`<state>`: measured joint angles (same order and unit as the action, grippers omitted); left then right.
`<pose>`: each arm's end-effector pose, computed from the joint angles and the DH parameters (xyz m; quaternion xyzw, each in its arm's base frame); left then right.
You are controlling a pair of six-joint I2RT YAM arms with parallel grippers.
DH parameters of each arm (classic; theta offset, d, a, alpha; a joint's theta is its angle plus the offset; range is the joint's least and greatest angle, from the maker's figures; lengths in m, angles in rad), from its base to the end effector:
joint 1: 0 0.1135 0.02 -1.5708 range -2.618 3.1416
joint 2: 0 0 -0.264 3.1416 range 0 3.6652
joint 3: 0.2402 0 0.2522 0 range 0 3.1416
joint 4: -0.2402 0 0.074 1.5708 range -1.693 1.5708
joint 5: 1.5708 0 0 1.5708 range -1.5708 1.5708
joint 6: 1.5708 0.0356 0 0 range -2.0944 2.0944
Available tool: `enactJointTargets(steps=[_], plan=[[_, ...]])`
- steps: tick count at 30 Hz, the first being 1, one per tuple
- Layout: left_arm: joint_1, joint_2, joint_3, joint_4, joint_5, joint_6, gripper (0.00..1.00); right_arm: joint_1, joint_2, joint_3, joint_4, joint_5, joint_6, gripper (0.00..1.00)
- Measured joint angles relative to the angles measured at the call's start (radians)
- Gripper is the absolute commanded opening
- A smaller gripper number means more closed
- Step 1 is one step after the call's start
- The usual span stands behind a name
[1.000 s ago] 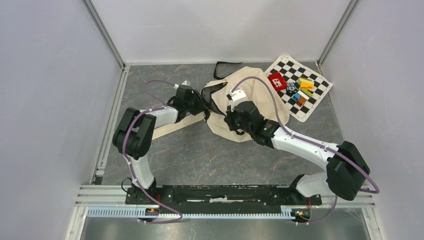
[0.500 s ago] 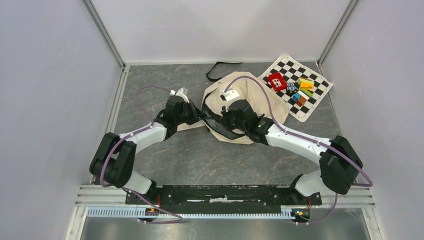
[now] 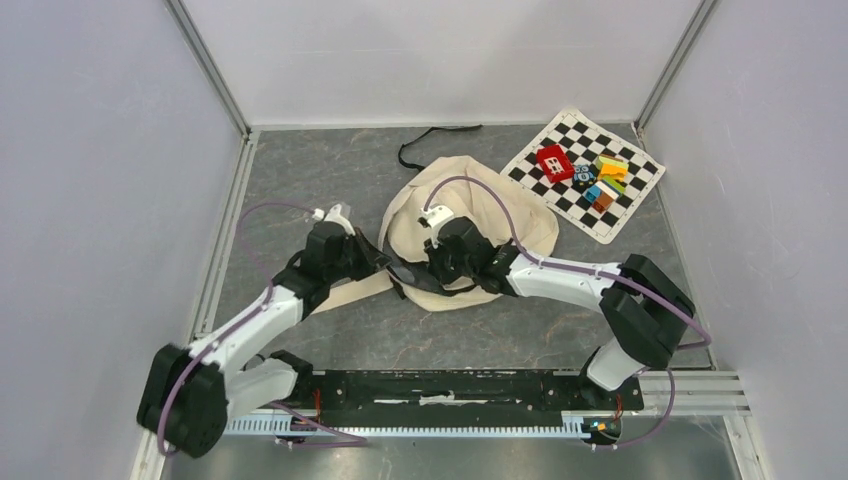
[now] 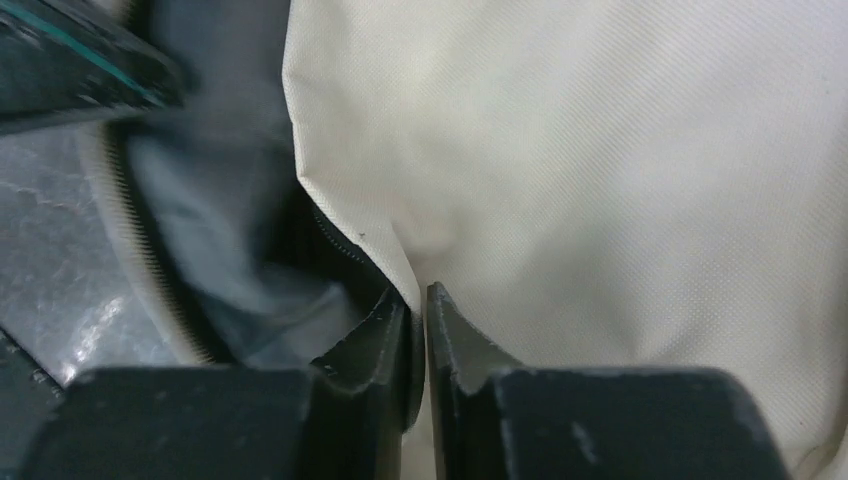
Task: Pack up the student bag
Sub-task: Place the book in the student bag, then zip the student bag at the center of the board.
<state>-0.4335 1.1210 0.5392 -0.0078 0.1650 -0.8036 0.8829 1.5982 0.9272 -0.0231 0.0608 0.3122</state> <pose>0.2095 -0.1034 0.2061 -0.1236 0.8712 -0.3315 0.3404 0.2179 0.2618 0.2020 -0.2424 0.8721 0.2159 0.3662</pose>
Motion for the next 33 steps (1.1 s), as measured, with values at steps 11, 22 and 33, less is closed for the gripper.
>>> enactJointTargets(steps=[11,22,33], plan=[[0.000,-0.457,0.004,-0.387,-0.192,0.075,0.87,0.005,-0.221,0.017,-0.172,0.072,-0.038,0.98],[-0.275,-0.220,0.179,-0.364,-0.227,0.151,0.88,-0.287,-0.445,-0.118,-0.267,0.164,-0.039,0.98],[-0.592,0.365,0.459,-0.200,-0.330,0.148,0.88,-0.386,-0.644,-0.361,-0.312,0.288,0.051,0.98]])
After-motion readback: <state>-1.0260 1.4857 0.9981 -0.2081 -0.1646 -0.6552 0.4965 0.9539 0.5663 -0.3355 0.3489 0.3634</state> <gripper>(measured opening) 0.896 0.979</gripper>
